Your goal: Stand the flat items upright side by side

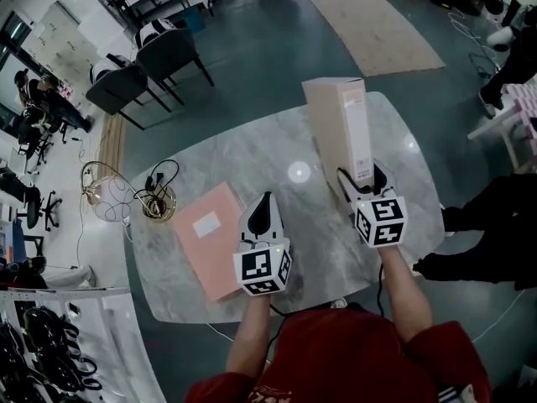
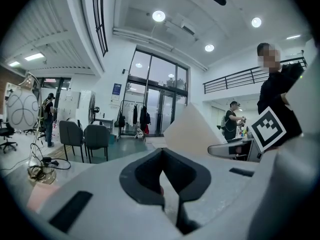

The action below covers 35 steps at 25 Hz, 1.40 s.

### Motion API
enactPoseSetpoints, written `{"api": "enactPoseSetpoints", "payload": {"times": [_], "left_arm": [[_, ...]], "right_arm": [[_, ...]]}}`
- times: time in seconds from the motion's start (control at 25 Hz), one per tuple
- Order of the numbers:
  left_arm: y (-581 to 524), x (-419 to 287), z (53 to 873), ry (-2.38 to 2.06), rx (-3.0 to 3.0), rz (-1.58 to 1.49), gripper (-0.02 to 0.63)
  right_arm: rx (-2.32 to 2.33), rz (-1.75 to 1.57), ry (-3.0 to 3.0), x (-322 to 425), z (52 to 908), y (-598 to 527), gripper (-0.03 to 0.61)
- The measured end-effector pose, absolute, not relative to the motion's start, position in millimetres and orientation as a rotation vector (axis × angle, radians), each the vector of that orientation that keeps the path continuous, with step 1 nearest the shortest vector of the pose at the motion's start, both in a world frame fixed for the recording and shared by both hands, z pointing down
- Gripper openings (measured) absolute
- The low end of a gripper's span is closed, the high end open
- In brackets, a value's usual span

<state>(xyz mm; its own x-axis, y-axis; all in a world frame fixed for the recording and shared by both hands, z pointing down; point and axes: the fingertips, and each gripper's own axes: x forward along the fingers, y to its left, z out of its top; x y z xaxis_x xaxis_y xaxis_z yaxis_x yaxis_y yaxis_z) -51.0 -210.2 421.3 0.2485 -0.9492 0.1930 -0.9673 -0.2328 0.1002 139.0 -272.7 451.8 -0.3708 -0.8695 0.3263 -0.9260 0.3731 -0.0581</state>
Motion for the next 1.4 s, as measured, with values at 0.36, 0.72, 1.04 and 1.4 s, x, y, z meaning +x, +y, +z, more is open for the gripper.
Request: {"api": "enactPoseSetpoints", "payload": {"times": [0.36, 0.72, 1.04, 1.4], "left_arm": [[-201, -42, 433, -1.765, 2.334, 0.164, 0.003], [-195, -28, 446, -1.733, 2.368, 0.205, 0.003], [-192, -26, 455, -1.735, 2.408, 0.225, 0.003], [-189, -30, 459, -1.772, 2.402, 0.239, 0.003]], "right_arm": [[1.670, 0.311, -2.242, 150, 481, -258, 0.278], [1.675, 0.406, -2.161, 155, 531, -246, 0.272], [1.667, 0.444, -2.120, 151, 569, -250, 0.272], [1.661, 0.431, -2.104, 148, 588, -250, 0.275]]}}
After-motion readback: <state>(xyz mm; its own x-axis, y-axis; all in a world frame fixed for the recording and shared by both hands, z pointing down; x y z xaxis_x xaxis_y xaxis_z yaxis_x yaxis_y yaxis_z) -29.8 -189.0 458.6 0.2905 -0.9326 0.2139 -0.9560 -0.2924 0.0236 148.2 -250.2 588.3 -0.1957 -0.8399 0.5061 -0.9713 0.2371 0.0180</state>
